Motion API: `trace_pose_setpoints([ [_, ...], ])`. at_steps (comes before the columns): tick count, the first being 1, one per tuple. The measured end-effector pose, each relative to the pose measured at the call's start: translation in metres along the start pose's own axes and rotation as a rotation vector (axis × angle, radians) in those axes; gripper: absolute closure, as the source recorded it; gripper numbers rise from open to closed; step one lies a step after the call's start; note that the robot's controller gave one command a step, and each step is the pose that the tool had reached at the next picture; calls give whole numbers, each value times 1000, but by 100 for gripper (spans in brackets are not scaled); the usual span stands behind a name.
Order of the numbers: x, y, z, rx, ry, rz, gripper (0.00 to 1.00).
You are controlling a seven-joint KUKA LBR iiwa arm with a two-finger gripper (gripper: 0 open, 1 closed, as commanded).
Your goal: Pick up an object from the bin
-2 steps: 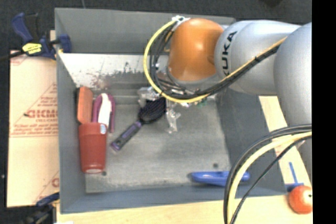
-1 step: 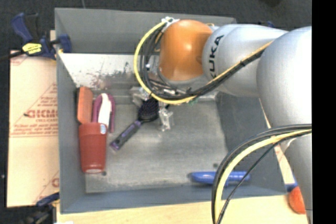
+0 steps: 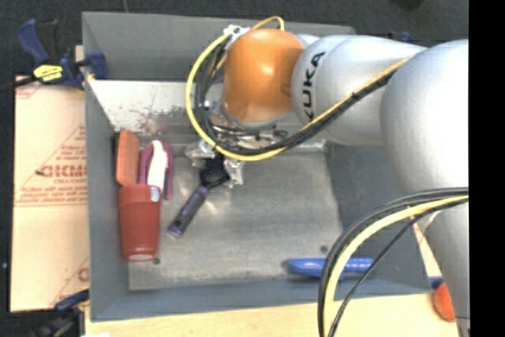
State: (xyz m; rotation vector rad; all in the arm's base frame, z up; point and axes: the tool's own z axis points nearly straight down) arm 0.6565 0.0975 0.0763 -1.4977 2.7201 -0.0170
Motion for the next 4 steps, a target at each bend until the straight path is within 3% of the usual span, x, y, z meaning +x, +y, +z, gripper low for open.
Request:
trace_pose_setpoints([
  [2,-1,-2,-18,5,-10,9,100],
  [3,0,0,-47,-5,0,10,100],
  [4,0,-2,-61,-3,-4,16,100],
])
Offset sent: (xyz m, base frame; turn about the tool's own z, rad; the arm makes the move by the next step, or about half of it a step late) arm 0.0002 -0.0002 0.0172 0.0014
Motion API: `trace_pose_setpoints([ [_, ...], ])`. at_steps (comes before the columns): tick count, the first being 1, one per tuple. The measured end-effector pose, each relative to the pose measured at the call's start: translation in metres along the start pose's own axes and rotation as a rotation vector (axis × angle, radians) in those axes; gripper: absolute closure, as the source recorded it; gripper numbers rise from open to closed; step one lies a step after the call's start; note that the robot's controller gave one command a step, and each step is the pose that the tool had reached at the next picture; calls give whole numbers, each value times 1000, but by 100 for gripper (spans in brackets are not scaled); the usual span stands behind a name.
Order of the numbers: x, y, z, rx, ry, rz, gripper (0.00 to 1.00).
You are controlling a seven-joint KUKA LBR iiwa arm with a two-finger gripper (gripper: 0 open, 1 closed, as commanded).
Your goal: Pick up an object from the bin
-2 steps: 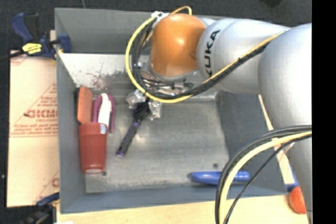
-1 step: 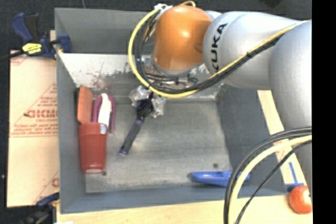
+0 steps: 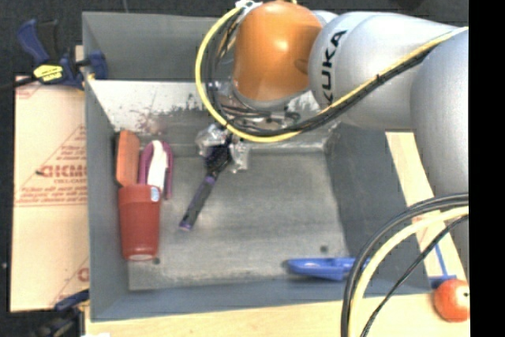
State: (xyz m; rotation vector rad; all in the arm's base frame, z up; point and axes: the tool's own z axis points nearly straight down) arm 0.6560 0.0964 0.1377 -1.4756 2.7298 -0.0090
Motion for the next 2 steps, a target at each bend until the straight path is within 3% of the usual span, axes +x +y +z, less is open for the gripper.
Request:
trace_pose_setpoints([
  [1,-2,-2,-13,8,-7,4,100],
  [2,-2,-2,-62,1,-3,9,100],
])
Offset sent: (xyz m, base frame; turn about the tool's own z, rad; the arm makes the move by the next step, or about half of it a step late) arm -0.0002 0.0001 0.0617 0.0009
